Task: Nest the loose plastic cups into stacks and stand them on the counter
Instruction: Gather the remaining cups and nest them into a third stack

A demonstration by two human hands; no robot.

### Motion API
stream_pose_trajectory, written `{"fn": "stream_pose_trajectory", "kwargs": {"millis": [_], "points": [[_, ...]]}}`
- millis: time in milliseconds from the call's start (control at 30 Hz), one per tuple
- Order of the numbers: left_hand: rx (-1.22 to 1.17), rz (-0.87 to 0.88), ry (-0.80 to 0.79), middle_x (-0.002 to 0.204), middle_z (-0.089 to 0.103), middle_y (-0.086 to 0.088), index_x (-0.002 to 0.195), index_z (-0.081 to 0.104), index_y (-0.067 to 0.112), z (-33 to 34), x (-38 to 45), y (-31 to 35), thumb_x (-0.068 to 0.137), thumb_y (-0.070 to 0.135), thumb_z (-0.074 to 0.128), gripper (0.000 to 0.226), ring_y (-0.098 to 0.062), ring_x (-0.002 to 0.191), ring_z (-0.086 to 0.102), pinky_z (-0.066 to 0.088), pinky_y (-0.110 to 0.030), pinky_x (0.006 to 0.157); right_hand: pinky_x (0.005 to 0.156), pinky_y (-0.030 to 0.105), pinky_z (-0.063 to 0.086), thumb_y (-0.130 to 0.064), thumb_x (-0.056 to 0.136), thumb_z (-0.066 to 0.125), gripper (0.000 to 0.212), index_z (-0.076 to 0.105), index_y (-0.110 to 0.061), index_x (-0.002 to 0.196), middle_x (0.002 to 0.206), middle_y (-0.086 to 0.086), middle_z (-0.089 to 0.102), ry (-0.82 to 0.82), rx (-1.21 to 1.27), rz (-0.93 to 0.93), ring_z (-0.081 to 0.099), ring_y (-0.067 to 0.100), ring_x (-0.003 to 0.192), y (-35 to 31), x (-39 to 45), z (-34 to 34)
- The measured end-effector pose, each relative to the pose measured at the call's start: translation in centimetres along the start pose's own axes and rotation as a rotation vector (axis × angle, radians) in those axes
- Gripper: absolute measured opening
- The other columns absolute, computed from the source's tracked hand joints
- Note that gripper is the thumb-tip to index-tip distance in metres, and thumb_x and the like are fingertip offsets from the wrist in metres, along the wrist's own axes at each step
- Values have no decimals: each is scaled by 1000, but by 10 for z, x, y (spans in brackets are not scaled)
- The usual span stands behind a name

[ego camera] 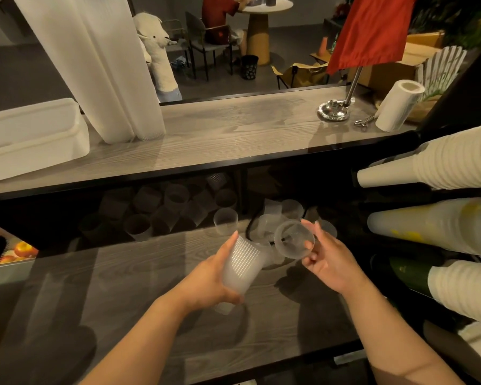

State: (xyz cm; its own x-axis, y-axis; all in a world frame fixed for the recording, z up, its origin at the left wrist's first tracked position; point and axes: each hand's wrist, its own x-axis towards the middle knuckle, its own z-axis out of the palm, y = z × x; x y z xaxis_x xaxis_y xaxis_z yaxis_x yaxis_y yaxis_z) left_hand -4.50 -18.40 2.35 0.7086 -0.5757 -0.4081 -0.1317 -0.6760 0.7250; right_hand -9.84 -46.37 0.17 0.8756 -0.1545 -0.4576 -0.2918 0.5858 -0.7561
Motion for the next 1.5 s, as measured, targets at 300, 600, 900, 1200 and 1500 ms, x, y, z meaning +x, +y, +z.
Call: {"fn": "stream_pose_trajectory", "kwargs": {"millis": [300, 600, 900, 1200, 1500], "points": [[-3, 95, 41, 145, 25, 22, 144, -10, 70, -1, 0, 4, 68, 28, 88, 131, -14, 129, 41, 48, -39, 105, 48, 28, 44, -28, 100, 50, 25, 69, -18, 112, 86, 8, 63, -8, -241, -117, 42, 14, 53, -16, -22, 59], [-3, 193, 28, 146, 30, 35, 148, -4, 66, -6, 0, 6, 68, 24, 86, 127, -1, 133, 36, 47, -36, 107, 49, 23, 44, -23, 100, 51, 26, 68, -5, 107, 69, 3, 56, -110, -440, 109, 45, 11, 54, -24, -13, 68], [92, 186, 56, 144, 35, 17, 146, -8, 68, -8, 9, 12, 70, 24, 85, 128, -9, 124, 42, 49, -31, 99, 54, 27, 50, -27, 103, 46, 19, 52, -26, 121, 99, 7, 55, -126, -730, 189, 48, 15, 65, -1, -8, 81], [55, 82, 76, 148, 32, 14, 145, -11, 68, -5, 16, 5, 70, 27, 85, 128, -13, 127, 41, 44, -38, 106, 78, 42, 56, -51, 94, 50, 34, 60, -26, 116, 106, 1, 63, 493, -1296, -96, 63, 26, 92, 14, 24, -7], [16, 25, 76, 145, 32, 13, 143, -13, 71, -9, 18, 1, 71, 25, 84, 129, -14, 123, 45, 48, -38, 102, 90, 33, 51, -38, 98, 48, 34, 55, -29, 130, 128, 1, 60, 406, -1876, 222, 59, 22, 117, 47, 28, -56]]}}
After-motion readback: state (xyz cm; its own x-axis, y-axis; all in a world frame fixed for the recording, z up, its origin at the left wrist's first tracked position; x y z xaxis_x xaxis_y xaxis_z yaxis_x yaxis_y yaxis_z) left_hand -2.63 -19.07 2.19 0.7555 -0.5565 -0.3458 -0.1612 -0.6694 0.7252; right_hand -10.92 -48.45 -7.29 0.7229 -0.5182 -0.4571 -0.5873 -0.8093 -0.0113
